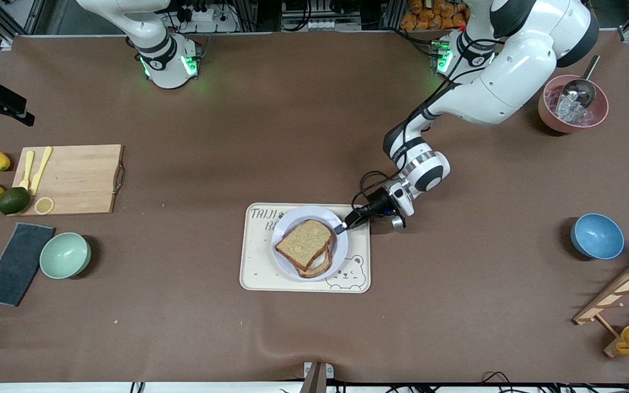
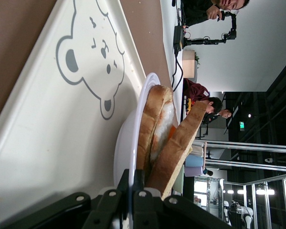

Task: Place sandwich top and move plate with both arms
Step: 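Slide the plate onto the bear tray with the left gripper, then open the left gripper and raise it away from the plate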

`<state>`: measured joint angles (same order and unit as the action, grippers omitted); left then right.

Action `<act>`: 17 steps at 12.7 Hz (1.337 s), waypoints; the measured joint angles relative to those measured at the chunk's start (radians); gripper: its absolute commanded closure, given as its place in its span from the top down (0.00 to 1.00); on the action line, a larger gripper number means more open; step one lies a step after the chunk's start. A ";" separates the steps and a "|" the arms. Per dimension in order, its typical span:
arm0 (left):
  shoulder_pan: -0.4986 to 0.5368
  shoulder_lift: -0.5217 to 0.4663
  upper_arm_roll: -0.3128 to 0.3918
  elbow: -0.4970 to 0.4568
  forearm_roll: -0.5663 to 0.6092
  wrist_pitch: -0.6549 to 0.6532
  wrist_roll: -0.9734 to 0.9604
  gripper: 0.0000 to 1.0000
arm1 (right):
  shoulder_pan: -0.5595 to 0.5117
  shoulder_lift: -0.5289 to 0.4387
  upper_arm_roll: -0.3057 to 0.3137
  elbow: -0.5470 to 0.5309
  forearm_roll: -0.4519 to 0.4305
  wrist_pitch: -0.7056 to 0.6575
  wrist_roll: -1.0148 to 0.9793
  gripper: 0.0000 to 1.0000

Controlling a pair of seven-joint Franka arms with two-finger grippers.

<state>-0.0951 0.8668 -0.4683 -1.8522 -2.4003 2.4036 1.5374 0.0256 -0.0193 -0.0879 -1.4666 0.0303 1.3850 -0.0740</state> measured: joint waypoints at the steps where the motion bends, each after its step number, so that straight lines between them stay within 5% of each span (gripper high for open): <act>1: -0.003 0.000 0.001 0.002 0.000 0.000 0.002 0.10 | 0.000 0.001 0.000 -0.001 0.000 0.000 0.000 1.00; 2: -0.008 0.000 0.007 0.004 0.000 0.000 0.006 0.79 | 0.000 0.001 0.000 -0.003 0.000 0.000 0.001 1.00; 3: -0.014 0.000 0.016 0.009 0.000 0.000 0.008 1.00 | 0.000 0.001 0.000 -0.005 0.000 0.000 0.001 1.00; 10: -0.017 -0.015 0.028 0.018 0.000 0.004 0.015 1.00 | 0.000 0.001 0.000 -0.009 0.000 0.000 0.001 1.00; 17: -0.011 -0.194 0.017 -0.075 -0.001 0.166 -0.106 1.00 | 0.000 0.001 -0.002 -0.012 0.000 0.000 0.001 1.00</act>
<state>-0.1057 0.6732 -0.4513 -1.9275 -2.4013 2.5697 1.4315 0.0255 -0.0183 -0.0899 -1.4786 0.0303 1.3850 -0.0727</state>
